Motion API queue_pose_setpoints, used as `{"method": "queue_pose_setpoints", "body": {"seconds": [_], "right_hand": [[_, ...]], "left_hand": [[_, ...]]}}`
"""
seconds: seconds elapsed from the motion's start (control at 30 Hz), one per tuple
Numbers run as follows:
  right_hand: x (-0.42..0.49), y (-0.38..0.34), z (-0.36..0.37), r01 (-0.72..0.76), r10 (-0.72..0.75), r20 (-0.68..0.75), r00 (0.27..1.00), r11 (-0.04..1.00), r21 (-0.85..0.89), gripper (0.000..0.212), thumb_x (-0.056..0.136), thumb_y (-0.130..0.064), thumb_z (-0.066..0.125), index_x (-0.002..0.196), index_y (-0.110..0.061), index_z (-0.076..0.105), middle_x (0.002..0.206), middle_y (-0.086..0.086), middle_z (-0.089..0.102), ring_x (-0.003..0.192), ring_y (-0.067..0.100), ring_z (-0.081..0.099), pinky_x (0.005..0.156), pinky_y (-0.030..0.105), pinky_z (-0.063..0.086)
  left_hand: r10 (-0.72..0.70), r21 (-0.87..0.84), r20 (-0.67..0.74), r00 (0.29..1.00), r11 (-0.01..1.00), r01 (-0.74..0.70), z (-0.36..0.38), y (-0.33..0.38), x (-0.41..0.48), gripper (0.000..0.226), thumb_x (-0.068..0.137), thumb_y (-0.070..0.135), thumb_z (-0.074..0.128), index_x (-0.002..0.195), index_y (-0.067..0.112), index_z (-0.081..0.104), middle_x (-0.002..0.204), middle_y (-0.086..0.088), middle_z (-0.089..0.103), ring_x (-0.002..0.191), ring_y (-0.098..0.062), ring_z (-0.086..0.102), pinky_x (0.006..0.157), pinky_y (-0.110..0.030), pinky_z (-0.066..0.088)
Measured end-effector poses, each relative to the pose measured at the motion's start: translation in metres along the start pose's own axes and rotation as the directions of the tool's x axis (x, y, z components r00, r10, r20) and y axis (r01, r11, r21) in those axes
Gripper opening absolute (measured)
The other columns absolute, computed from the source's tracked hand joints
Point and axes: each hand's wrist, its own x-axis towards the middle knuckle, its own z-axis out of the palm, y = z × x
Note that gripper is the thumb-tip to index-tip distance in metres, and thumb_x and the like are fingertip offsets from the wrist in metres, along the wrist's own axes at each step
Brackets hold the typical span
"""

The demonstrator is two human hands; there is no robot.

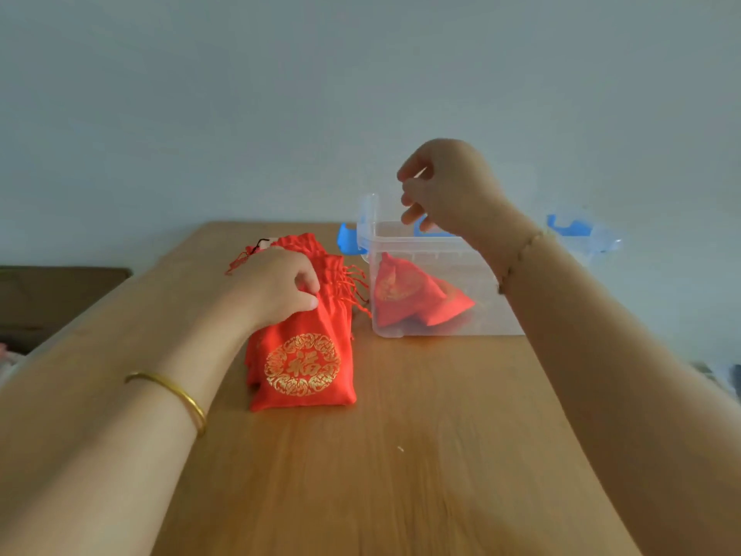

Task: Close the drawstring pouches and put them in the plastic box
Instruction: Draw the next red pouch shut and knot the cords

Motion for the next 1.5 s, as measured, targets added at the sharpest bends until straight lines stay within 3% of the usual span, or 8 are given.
{"method": "queue_pose_setpoints", "body": {"seconds": [0.2,0.4,0.63,0.8,0.97,1.1,1.3,1.5], "right_hand": [[-0.066,0.008,0.020,0.031,-0.047,0.112,0.993,0.989,0.143,0.021,0.084,0.002,0.046,0.078,-0.015,0.057,0.071,0.013,0.067,0.048,0.016,0.061,0.048,0.028,0.049],[-0.088,0.036,0.044,-0.077,0.049,0.184,0.982,0.986,0.150,0.021,0.083,0.003,0.045,0.080,-0.013,0.057,0.068,0.011,0.063,0.054,0.027,0.062,0.047,0.031,0.050],[-0.102,0.047,0.065,-0.087,0.054,0.161,0.986,0.974,0.208,0.015,0.085,-0.005,0.052,0.100,-0.008,0.054,0.083,0.009,0.061,0.078,0.034,0.066,0.060,0.039,0.052],[-0.104,0.047,0.070,-0.040,0.013,0.097,0.995,0.960,0.279,0.057,0.083,-0.022,0.064,0.134,-0.014,0.041,0.128,0.003,0.052,0.106,0.027,0.059,0.069,0.025,0.044],[-0.110,0.040,0.040,-0.018,-0.018,0.093,0.996,0.928,0.373,0.014,0.089,-0.002,0.052,0.102,-0.002,0.059,0.079,0.010,0.061,0.056,0.012,0.057,0.048,0.013,0.042],[-0.107,0.051,0.005,0.006,0.008,-0.038,0.999,0.931,0.366,0.012,0.089,-0.003,0.052,0.087,-0.012,0.059,0.071,0.013,0.058,0.060,0.020,0.054,0.052,0.029,0.046],[-0.110,0.079,-0.012,0.007,0.048,-0.130,0.990,0.920,0.392,0.024,0.091,-0.004,0.049,0.082,-0.024,0.058,0.072,0.004,0.058,0.061,0.011,0.054,0.054,0.021,0.047],[-0.111,0.093,-0.009,-0.022,0.098,-0.173,0.980,0.918,0.397,0.020,0.091,-0.005,0.050,0.084,-0.021,0.059,0.071,0.006,0.059,0.062,0.015,0.057,0.053,0.026,0.050]], "left_hand": [[-0.032,0.021,-0.170,0.985,0.999,0.036,0.016,0.002,-0.001,0.022,0.074,0.020,0.072,0.093,0.018,0.062,0.104,-0.010,0.049,0.106,-0.029,0.048,0.093,-0.040,0.040],[-0.058,0.111,-0.255,0.965,0.990,0.089,0.020,0.008,-0.004,0.011,0.083,0.021,0.065,0.087,0.011,0.061,0.113,-0.014,0.047,0.116,-0.033,0.040,0.092,-0.047,0.039],[-0.019,0.202,-0.260,0.965,0.977,0.073,0.015,0.017,-0.009,0.015,0.091,0.021,0.053,0.093,0.007,0.060,0.117,-0.014,0.048,0.115,-0.034,0.041,0.093,-0.045,0.036],[0.097,0.103,-0.219,0.971,0.992,-0.075,-0.003,0.038,-0.026,0.012,0.094,0.023,0.047,0.083,0.018,0.050,0.117,-0.007,0.046,0.107,-0.030,0.051,0.093,-0.042,0.037],[0.289,-0.055,-0.233,0.929,0.949,-0.309,-0.012,0.066,-0.036,0.011,0.092,0.020,0.050,0.081,0.018,0.050,0.104,-0.001,0.042,0.105,-0.024,0.049,0.097,-0.038,0.037],[0.237,-0.351,-0.315,0.919,0.870,-0.345,-0.002,0.079,-0.031,0.006,0.091,0.016,0.053,0.097,0.017,0.054,0.111,-0.003,0.052,0.094,-0.005,0.051,0.081,-0.017,0.039],[0.231,-0.582,-0.013,0.973,0.789,-0.195,0.017,0.086,-0.031,0.017,0.093,0.015,0.052,0.107,0.011,0.061,0.088,0.004,0.065,0.072,0.004,0.062,0.069,-0.005,0.046],[0.190,-0.555,0.082,0.978,0.824,-0.113,0.021,0.082,-0.017,0.021,0.078,0.023,0.070,0.098,0.018,0.067,0.090,-0.002,0.070,0.086,-0.011,0.064,0.091,-0.031,0.049]]}}
